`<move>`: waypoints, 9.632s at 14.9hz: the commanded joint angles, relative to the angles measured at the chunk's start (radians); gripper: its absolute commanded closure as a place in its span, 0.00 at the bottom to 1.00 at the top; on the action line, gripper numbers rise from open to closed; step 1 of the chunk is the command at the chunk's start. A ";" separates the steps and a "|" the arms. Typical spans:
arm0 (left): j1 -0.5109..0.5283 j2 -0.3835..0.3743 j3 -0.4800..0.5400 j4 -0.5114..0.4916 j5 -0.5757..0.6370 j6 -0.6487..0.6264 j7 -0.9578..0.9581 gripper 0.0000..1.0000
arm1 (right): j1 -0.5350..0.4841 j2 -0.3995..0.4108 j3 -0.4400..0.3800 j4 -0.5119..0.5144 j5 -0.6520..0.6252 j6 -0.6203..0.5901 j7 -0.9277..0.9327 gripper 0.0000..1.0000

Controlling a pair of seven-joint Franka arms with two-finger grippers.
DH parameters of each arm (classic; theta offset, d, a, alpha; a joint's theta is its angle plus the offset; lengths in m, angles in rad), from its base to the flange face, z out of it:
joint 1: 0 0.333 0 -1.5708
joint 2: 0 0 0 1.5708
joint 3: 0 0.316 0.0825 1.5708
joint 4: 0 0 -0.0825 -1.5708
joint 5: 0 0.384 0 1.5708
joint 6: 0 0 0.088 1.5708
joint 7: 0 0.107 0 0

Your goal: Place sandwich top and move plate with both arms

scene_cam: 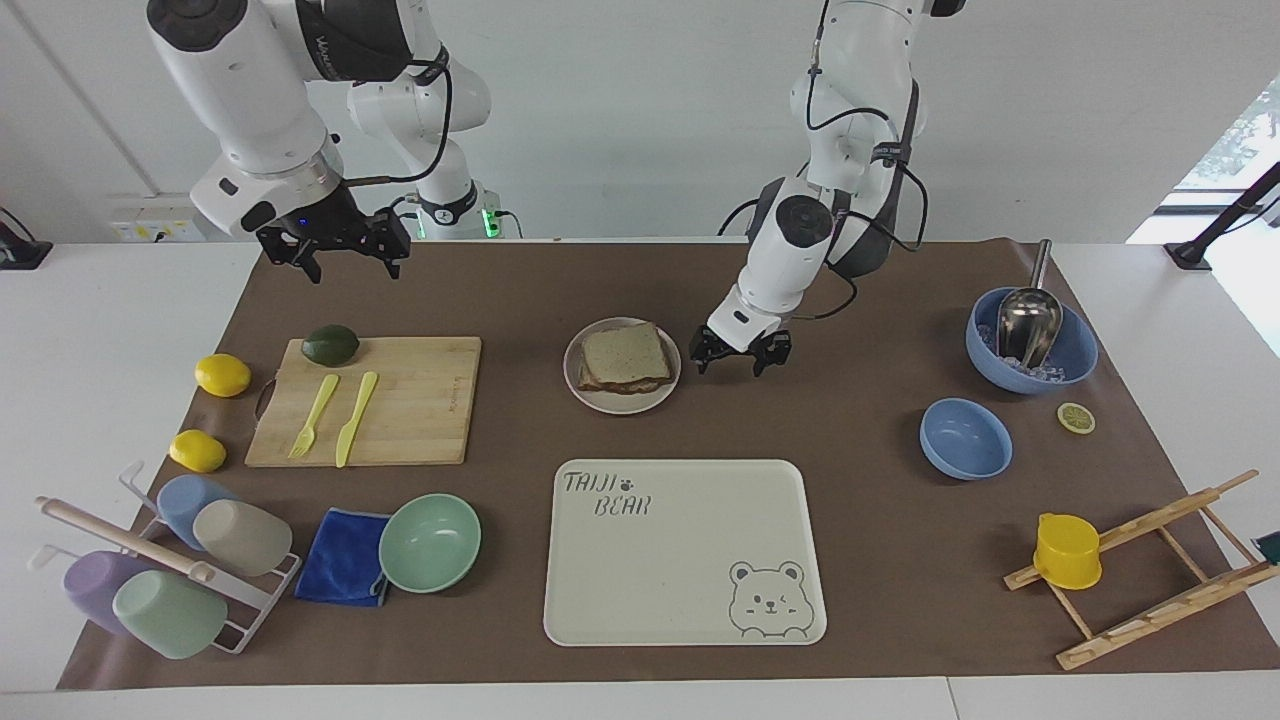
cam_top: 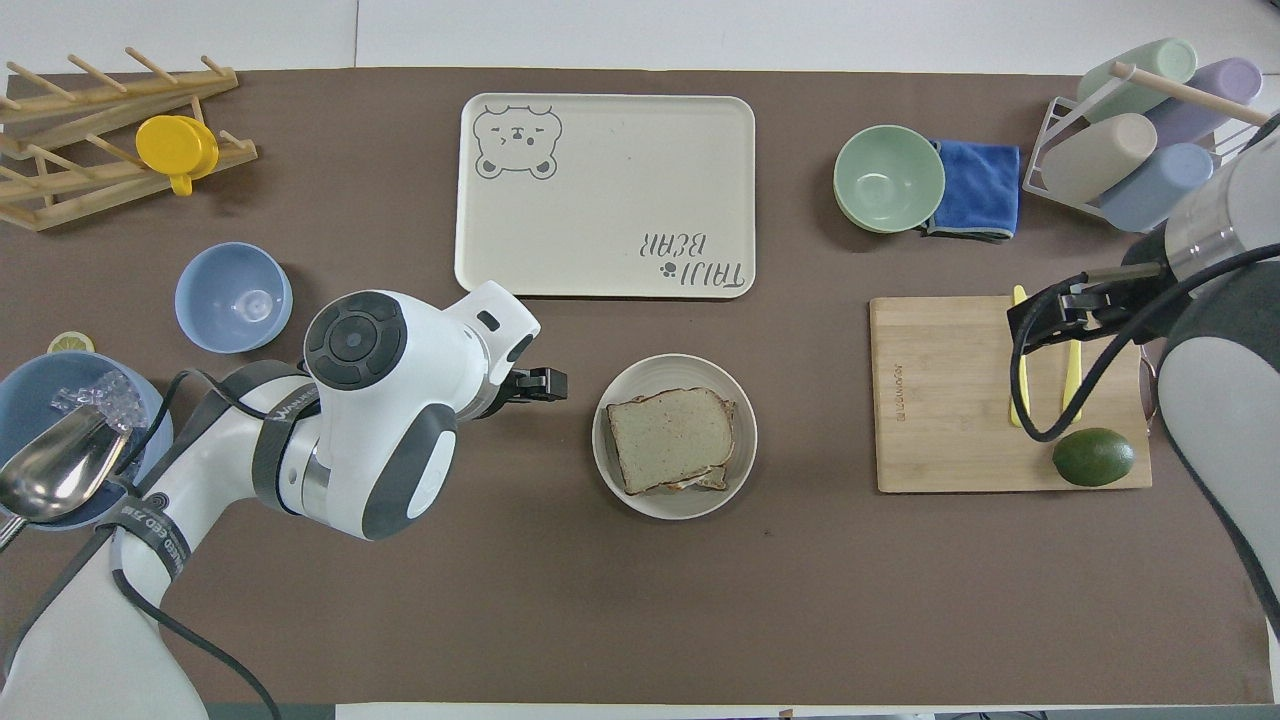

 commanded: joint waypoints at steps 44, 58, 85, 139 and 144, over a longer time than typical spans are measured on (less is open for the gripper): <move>-0.149 0.020 0.014 -0.059 -0.149 0.086 0.000 1.00 | -0.105 0.000 0.012 -0.004 -0.020 0.034 -0.108 0.00; 0.022 0.046 0.017 0.221 -0.200 -0.255 -0.008 1.00 | -0.105 0.000 0.012 -0.004 -0.020 0.034 -0.108 0.00; 0.142 0.451 0.076 0.697 -0.221 -0.146 -0.132 1.00 | -0.105 0.000 0.012 -0.004 -0.018 0.034 -0.107 0.00; 0.378 -0.264 0.065 0.535 0.173 -0.865 0.218 0.00 | -0.105 0.000 0.012 -0.004 -0.020 0.034 -0.107 0.00; 0.363 -0.202 0.059 0.567 0.170 -0.813 0.202 0.00 | -0.105 0.000 0.012 -0.004 -0.018 0.034 -0.107 0.00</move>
